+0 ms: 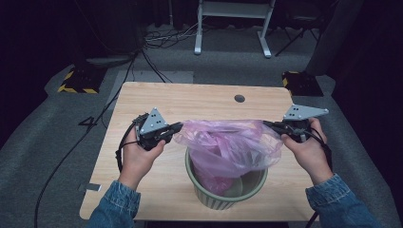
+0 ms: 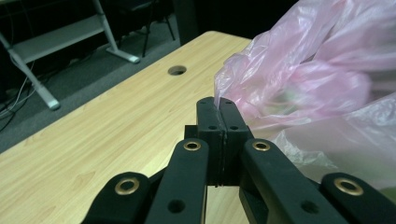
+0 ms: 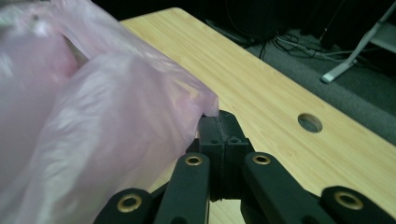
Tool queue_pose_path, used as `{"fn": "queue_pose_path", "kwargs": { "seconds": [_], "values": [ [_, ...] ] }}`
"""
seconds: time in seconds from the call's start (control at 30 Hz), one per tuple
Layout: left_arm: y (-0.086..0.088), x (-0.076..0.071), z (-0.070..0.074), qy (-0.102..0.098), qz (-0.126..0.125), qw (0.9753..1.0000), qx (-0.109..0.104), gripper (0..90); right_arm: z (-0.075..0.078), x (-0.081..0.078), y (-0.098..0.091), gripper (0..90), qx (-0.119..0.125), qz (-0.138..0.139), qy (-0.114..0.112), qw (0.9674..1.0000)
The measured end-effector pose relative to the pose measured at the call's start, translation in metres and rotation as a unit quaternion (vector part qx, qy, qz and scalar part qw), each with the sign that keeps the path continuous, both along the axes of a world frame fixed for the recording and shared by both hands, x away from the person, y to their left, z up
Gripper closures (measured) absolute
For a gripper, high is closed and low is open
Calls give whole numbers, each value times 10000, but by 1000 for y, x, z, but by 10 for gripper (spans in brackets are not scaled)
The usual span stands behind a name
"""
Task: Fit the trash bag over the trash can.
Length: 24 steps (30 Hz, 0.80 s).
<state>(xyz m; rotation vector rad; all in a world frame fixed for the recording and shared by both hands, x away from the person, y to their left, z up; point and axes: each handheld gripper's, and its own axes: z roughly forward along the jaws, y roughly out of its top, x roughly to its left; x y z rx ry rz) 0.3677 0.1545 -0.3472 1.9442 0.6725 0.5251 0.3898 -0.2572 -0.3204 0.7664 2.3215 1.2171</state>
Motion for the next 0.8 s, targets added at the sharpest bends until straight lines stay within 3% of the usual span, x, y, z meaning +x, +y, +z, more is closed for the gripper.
{"fn": "queue_pose_path", "kwargs": {
  "seconds": [0.33, 0.47, 0.53, 0.67, 0.8],
  "values": [
    [3, 12, -30, 510, 91, 9985, 172, 897, -36, 13, -5, 900, -288, -160, 375, 9988],
    [3, 10, -37, 537, 18, 9985, 145, 887, -44, 10, -8, 900, -312, -115, 516, 9981],
    [3, 9, -35, 480, 2, 9988, 102, 882, -41, 7, -12, 900, -227, -112, 437, 9987],
    [3, 5, -28, 363, -18, 9993, 58, 878, -20, -2, -21, 653, 109, -208, 206, 9995],
    [4, 1, -26, 318, -20, 9995, 56, 878, 3, -14, -30, 528, 331, -179, -62, 9993]
  ]
}}
